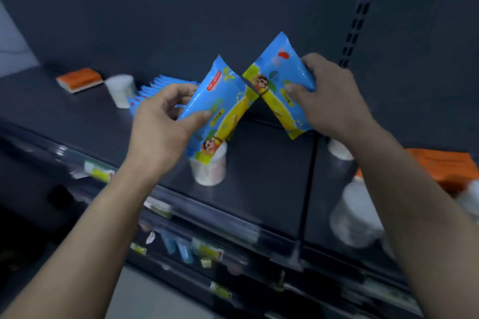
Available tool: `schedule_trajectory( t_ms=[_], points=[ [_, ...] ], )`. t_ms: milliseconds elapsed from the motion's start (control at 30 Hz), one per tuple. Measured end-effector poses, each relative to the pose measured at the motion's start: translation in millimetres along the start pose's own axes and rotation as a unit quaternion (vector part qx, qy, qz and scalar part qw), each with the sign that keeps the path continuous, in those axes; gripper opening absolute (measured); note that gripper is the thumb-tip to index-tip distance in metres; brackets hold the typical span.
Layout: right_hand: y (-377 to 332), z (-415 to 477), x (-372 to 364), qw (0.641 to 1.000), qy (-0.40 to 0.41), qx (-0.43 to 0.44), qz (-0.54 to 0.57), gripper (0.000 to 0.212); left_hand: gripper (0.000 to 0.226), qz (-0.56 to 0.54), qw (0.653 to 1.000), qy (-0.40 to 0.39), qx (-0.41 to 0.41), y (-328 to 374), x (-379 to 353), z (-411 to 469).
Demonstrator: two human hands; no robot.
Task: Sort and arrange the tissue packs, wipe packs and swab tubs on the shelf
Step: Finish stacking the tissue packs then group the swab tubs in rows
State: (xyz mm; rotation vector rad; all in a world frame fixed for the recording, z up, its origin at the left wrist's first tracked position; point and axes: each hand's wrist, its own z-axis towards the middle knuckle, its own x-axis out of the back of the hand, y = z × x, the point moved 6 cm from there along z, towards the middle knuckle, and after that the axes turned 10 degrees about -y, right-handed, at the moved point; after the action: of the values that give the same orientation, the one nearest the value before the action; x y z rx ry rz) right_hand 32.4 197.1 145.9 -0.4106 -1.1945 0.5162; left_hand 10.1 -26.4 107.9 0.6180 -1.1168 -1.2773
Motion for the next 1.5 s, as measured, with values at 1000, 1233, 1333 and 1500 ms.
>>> schedule_trajectory(
  t_ms=[1000,1233,1333,1500],
  points=[
    [-97,140,-183,0.988,-0.129,-0.018,-0.088,0.012,0.032,0.196,0.957,-0.210,0.041,-181,141,109],
    [-107,127,-206,0.979,-0.101,-0.136,-0.115,0.011,0.027,0.213,0.912,-0.345,-0.057,-207,137,143],
    [-110,119,-211,0.973,-0.096,-0.175,-0.118,0.019,0.026,0.228,0.895,-0.372,-0.095,-214,132,148],
    [-108,107,-214,0.960,-0.111,-0.221,-0.133,0.028,0.029,0.276,0.872,-0.348,-0.206,-218,126,155]
  ],
)
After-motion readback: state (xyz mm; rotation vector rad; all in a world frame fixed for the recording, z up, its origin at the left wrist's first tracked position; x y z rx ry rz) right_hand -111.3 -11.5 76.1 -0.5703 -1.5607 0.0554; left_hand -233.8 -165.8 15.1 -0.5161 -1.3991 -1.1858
